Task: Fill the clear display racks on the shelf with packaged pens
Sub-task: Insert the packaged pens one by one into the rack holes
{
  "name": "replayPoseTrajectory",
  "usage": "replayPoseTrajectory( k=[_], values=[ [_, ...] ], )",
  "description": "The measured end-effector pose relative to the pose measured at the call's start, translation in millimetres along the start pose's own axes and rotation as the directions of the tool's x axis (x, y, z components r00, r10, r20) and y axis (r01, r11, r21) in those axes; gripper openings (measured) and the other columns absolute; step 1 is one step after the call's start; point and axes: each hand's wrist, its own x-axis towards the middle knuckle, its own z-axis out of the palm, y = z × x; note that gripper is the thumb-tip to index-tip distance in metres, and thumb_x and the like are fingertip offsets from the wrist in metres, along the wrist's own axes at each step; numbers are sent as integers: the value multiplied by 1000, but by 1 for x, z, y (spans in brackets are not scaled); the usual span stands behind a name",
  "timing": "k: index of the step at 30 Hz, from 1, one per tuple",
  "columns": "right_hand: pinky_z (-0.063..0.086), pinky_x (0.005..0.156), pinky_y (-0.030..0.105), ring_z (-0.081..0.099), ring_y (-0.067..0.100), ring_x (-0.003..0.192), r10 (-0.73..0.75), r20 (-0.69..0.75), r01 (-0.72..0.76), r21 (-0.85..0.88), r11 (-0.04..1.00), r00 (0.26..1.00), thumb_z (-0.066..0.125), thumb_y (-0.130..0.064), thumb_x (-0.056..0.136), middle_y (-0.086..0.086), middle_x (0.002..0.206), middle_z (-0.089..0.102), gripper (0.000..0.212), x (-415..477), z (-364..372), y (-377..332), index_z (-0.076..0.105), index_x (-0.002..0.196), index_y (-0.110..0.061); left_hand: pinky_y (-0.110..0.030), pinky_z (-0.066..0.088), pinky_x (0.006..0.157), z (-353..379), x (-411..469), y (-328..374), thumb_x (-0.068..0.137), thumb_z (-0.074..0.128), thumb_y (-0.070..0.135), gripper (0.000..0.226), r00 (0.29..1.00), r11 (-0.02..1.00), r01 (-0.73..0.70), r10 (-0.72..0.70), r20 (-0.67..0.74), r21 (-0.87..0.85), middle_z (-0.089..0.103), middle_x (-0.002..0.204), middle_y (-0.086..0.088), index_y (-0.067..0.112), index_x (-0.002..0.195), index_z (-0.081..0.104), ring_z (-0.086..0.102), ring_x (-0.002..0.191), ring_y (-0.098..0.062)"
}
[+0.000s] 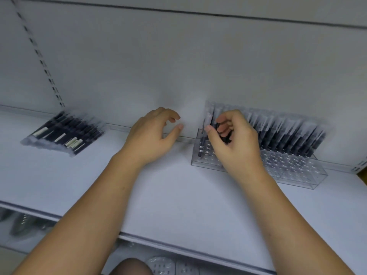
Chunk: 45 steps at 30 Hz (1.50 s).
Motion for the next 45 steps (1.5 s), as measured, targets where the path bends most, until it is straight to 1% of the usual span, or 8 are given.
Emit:
replayPoseTrajectory(
  k=[3, 10, 18, 26, 32, 37, 41, 45],
  values=[
    [43, 70, 16, 57, 3, 81, -94, 50, 96, -32, 995, 994, 76, -20, 91, -5, 88, 61, 17, -1, -5, -17, 63, 101, -17, -32, 50, 79, -23, 0, -9, 97, 60, 52, 25, 997, 995, 69, -70, 12, 76, 59, 112, 20, 39, 118, 60, 58, 98, -8],
    [51, 73, 37, 54, 8, 75, -276, 278, 281, 20, 959, 920, 71, -29, 93, -12, 89, 61, 18, 6, 44, -75, 62, 108, -23, -44, 54, 92, -91, -34, -69, 88, 76, 45, 46, 941, 891, 295, -334, 56, 346, 61, 119, -6, 17, 122, 63, 60, 111, -30],
    [50, 71, 31, 54, 6, 75, -246, 447, 261, 29, 965, 860, 63, -40, 94, -17, 88, 61, 12, -10, 136, -108, 58, 102, -33, -47, 47, 105, -147, -42, -125, 82, 77, 57, 76, 842, 676, 423, -540, 15, 604, 48, 140, -15, 10, 136, 52, 44, 132, -37],
    [51, 72, 32, 56, 8, 74, -173, 541, 233, -43, 972, 823, 59, -37, 96, -17, 86, 66, 7, -19, 168, -120, 61, 99, -32, -42, 51, 99, -150, -32, -145, 83, 78, 56, 58, 813, 664, 405, -576, 83, 629, 56, 133, -14, 13, 119, 63, 52, 127, -37],
    [45, 68, 28, 57, 7, 73, -137, 553, 207, -67, 976, 822, 60, -34, 93, -20, 80, 63, 5, -23, 172, -122, 64, 93, -31, -30, 52, 71, -151, -27, -138, 86, 75, 37, 30, 759, 692, 442, -627, 173, 571, 68, 91, -8, 16, 76, 56, 65, 87, -29],
    [48, 68, 29, 58, 7, 73, -120, 554, 197, -82, 977, 824, 60, -32, 93, -23, 75, 61, 5, -26, 168, -122, 65, 92, -30, -33, 60, 75, -143, -29, -126, 78, 73, 26, 20, 706, 699, 422, -653, 274, 578, 73, 89, -8, 10, 89, 74, 69, 81, -27],
    [48, 67, 29, 59, 6, 73, -107, 557, 186, -87, 979, 823, 60, -34, 93, -22, 76, 62, 6, -26, 162, -119, 65, 91, -31, -35, 53, 85, -129, -34, -124, 96, 59, 31, 26, 740, 718, 364, -610, 284, 594, 68, 118, -14, 8, 106, 66, 64, 98, -34],
    [53, 71, 32, 61, 7, 73, -88, 551, 158, -82, 984, 830, 60, -34, 94, -22, 76, 63, 7, -25, 152, -116, 66, 92, -31, -35, 48, 80, -126, -36, -122, 106, 49, 36, 31, 768, 732, 347, -581, 270, 586, 67, 112, -15, 9, 103, 64, 63, 98, -35]
  ],
)
